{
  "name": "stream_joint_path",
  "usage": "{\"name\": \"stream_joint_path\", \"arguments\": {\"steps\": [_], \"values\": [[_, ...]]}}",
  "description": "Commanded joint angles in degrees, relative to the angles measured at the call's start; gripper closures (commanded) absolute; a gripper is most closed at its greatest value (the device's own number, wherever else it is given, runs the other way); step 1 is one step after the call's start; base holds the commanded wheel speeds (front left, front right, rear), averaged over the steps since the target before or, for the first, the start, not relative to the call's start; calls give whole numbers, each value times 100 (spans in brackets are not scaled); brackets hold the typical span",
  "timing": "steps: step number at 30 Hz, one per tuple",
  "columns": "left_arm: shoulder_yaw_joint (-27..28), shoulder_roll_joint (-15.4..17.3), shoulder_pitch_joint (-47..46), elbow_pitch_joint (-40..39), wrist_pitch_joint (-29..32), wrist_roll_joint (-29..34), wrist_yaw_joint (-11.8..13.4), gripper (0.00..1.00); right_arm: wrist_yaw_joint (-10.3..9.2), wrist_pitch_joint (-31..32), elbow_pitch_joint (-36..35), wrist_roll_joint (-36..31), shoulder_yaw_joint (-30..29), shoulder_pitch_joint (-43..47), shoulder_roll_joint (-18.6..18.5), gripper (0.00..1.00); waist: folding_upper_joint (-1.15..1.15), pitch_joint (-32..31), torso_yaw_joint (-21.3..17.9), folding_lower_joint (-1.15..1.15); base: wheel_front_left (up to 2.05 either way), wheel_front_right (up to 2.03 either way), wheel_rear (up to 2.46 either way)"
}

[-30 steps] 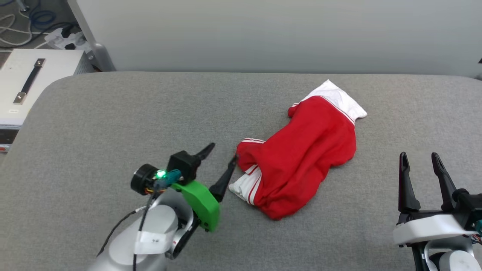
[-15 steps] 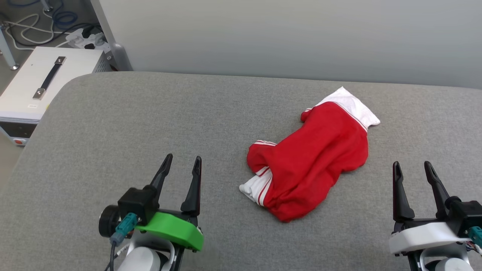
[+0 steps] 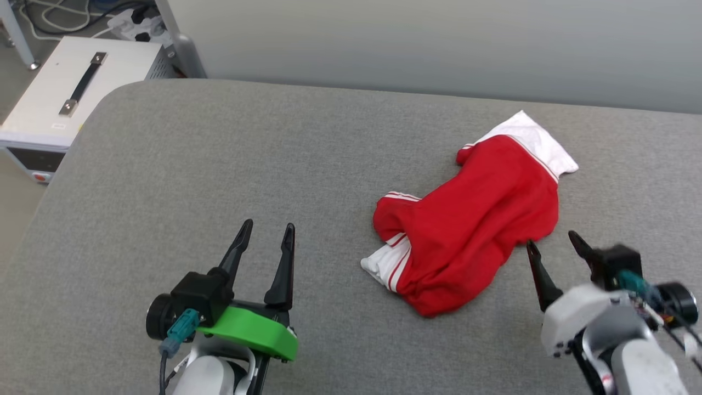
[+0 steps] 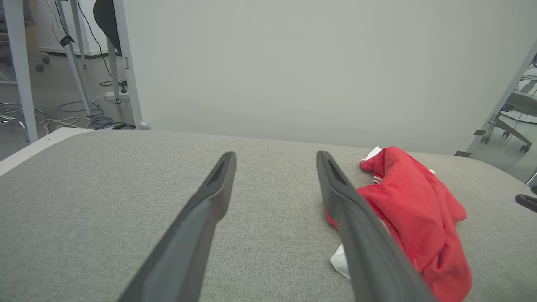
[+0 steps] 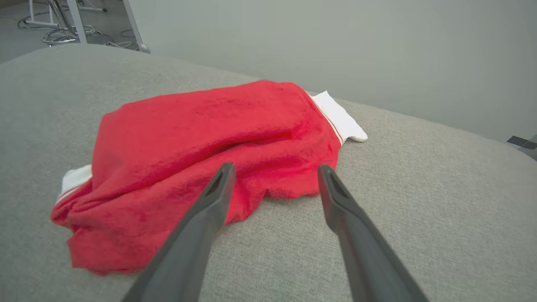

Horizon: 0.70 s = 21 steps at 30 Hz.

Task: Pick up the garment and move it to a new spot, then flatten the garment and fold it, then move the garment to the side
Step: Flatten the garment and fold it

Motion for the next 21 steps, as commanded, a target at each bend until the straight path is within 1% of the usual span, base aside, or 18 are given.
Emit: {"name": "stream_joint_path", "arguments": {"steps": [1,5,7,10,12,16,21], "values": [[41,-65,-133,20,-32,83,-61,0,-6,459,46,146,166,-265,-275,0,0,175,163,0,0,0,0],[70,-149,-265,65,-32,126,-146,0,-6,1868,178,648,585,-843,-897,0,0,404,379,0,0,0,0],[79,-175,-333,70,-32,134,-176,0,-6,2548,264,982,780,-1110,-1143,0,0,515,498,0,0,0,0],[98,-200,-413,91,-32,132,-207,0,-6,3399,413,1382,1041,-1484,-1498,0,0,653,673,0,0,0,0],[106,-209,-459,108,-32,121,-222,0,-6,3744,517,1513,1197,-1694,-1707,0,0,728,781,0,0,0,0],[89,-216,-519,104,-32,39,-240,0,-6,4160,812,1612,1447,-1981,-1967,0,0,844,957,0,0,0,0],[47,-218,-563,103,-32,-64,-218,0,-6,4078,1266,1637,1667,-2203,-2040,0,0,940,1068,0,0,0,0]]}}
